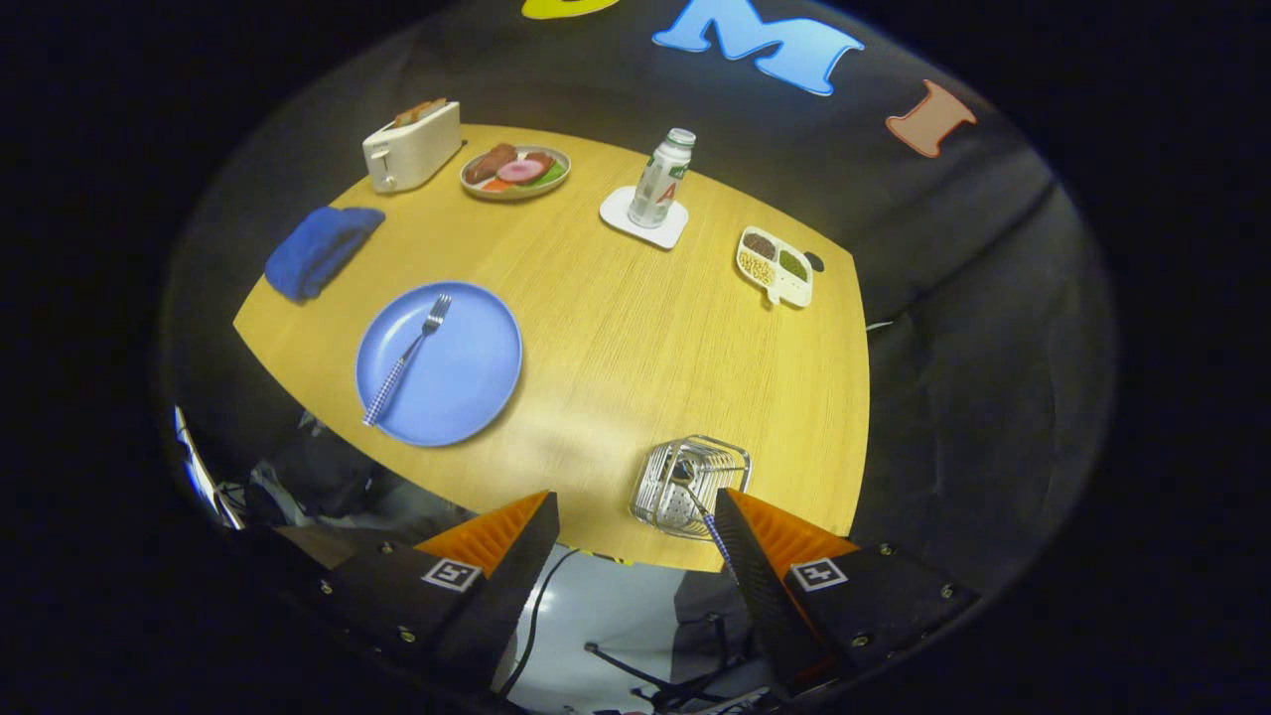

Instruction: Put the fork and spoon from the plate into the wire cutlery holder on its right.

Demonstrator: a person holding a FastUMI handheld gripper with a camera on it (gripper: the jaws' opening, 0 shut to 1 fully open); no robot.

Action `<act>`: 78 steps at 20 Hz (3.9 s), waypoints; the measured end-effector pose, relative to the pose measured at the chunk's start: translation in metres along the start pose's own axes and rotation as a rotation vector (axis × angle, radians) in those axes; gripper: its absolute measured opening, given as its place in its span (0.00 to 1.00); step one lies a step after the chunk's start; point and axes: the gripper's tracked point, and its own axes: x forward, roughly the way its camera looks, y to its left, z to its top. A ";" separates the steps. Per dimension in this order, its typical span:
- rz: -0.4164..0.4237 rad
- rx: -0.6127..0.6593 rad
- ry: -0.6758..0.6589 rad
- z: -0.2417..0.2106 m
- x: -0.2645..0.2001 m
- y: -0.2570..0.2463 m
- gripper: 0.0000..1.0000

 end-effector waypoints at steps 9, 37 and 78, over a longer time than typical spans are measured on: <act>0.004 0.078 -0.252 0.055 -0.016 0.041 0.97; 0.256 0.084 0.066 0.014 0.115 0.245 0.97; 0.101 -0.106 0.377 -0.056 0.006 0.014 0.05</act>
